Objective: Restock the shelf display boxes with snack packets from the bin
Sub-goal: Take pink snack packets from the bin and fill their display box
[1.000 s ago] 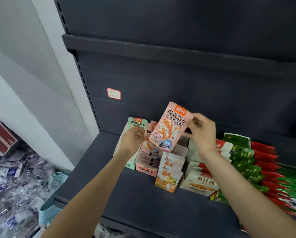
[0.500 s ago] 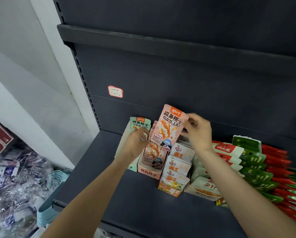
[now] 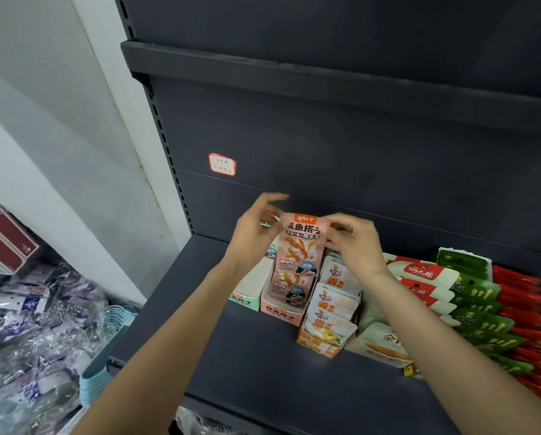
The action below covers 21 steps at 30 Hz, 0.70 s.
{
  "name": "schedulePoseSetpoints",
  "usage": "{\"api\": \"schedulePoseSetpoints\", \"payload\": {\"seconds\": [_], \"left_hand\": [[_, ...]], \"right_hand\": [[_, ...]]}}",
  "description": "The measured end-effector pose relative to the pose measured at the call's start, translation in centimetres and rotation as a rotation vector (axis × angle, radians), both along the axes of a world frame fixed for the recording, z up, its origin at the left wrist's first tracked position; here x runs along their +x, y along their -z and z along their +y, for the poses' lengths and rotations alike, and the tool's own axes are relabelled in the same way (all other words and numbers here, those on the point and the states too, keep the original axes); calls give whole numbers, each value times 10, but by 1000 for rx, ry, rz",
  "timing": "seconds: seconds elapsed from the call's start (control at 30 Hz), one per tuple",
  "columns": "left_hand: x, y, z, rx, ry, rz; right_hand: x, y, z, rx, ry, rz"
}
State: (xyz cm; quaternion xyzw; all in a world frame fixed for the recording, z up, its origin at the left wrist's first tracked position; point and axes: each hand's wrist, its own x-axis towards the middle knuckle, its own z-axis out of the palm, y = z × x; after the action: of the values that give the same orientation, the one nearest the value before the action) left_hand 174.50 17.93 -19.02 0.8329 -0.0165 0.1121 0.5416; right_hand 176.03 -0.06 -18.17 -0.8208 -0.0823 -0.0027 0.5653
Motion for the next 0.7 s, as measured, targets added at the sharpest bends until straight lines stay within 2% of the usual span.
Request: {"api": "schedulePoseSetpoints", "payload": {"seconds": [0.13,0.23,0.33,0.43,0.7], "left_hand": [[5,1,0,179,34,-26],[6,9,2,226,38,-16],[5,21,-1,263,64,69],[7,31,-6,334,73,133],[12,43,-8,428,51,98]], "right_hand": [[-4,-1,-4,-96,-1,10],[-4,-2,-11,-352,-31,11],[-6,-3,-13,-577,-95,48],[-6,1,-9,-665,-154,46],[-6,11,-8,-765,-151,-7]]}}
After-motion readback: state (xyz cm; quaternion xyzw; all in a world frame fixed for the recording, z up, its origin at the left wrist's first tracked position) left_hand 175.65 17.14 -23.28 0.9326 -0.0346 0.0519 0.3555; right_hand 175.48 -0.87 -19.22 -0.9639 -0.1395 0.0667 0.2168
